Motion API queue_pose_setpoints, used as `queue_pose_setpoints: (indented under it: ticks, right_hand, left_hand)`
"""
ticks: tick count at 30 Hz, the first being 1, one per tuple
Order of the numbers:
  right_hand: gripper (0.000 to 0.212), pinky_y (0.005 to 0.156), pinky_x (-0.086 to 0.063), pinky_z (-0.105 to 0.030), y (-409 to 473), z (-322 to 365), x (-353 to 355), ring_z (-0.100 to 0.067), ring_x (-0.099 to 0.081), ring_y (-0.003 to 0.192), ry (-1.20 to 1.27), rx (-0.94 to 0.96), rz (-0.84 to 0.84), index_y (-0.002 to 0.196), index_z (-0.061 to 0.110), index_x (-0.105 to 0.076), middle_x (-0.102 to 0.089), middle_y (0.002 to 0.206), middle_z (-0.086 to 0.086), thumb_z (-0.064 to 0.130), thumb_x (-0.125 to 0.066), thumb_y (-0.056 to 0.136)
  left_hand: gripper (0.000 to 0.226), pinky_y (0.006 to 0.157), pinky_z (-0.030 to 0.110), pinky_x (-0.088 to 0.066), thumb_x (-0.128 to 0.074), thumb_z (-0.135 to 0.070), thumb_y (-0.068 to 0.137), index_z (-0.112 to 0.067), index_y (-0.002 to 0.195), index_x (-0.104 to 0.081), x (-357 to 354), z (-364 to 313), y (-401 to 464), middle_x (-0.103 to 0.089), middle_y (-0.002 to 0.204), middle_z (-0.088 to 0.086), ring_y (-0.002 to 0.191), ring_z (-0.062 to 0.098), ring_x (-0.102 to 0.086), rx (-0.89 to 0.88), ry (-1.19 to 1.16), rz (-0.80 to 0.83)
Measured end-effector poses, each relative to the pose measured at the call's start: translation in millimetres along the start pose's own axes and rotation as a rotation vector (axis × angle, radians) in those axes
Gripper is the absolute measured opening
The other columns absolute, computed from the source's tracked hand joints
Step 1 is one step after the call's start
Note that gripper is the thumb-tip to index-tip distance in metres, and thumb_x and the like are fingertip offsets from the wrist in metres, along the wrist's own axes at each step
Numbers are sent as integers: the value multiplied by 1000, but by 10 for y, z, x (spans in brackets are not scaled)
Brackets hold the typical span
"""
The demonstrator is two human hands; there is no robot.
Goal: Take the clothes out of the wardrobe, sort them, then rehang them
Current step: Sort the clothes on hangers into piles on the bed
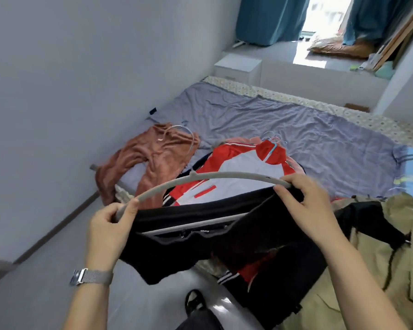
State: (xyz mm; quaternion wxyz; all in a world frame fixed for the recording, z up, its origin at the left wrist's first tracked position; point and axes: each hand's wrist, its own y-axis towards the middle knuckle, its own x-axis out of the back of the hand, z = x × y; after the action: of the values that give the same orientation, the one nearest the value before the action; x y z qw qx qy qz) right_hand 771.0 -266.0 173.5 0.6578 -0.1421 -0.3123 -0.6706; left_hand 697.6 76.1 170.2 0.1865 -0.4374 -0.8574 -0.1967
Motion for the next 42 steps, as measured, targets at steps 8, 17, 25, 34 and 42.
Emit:
queue_pose_setpoints:
  ticks: [8,17,25,34,42]
  right_hand:
    - [24,74,-33,0,-18,940,-971,11,-52,89,127,7,101,80,44,-56,-61,89,16,23,-66,87]
    - [12,76,-38,-12,481,1770,-2474,7,-54,91,207,-5,137,87,33,-67,-63,89,15,21,-65,87]
    - [15,74,-38,-14,827,1950,-3356,6,-55,88,198,-120,147,82,32,-66,-64,86,15,17,-65,87]
    - [11,72,-37,-4,1881,1817,-3986,1,-56,87,130,-171,107,82,27,-66,-64,85,11,18,-65,87]
    - [17,73,-34,-2,3014,1851,-4229,7,-53,88,102,-181,39,80,31,-59,-62,83,13,17,-64,88]
  left_hand:
    - [19,81,34,-42,-67,-41,82,-34,65,-59,1084,488,127,-53,75,-6,92,25,-54,106,138,-295]
    - [25,67,31,-37,-64,-43,81,-25,65,-63,2056,1249,1272,-58,67,-2,82,25,-55,134,226,-300]
    - [28,64,32,-39,-63,-52,77,-30,60,-61,2280,1795,2109,-58,65,0,79,25,-54,168,230,-206]
    - [17,73,37,-45,-67,-35,82,-35,65,-63,1858,2110,3434,-65,75,-2,84,23,-58,140,187,-50]
    - [21,72,36,-42,-64,-27,85,-33,65,-63,1428,1937,4784,-63,73,-7,84,22,-55,35,148,63]
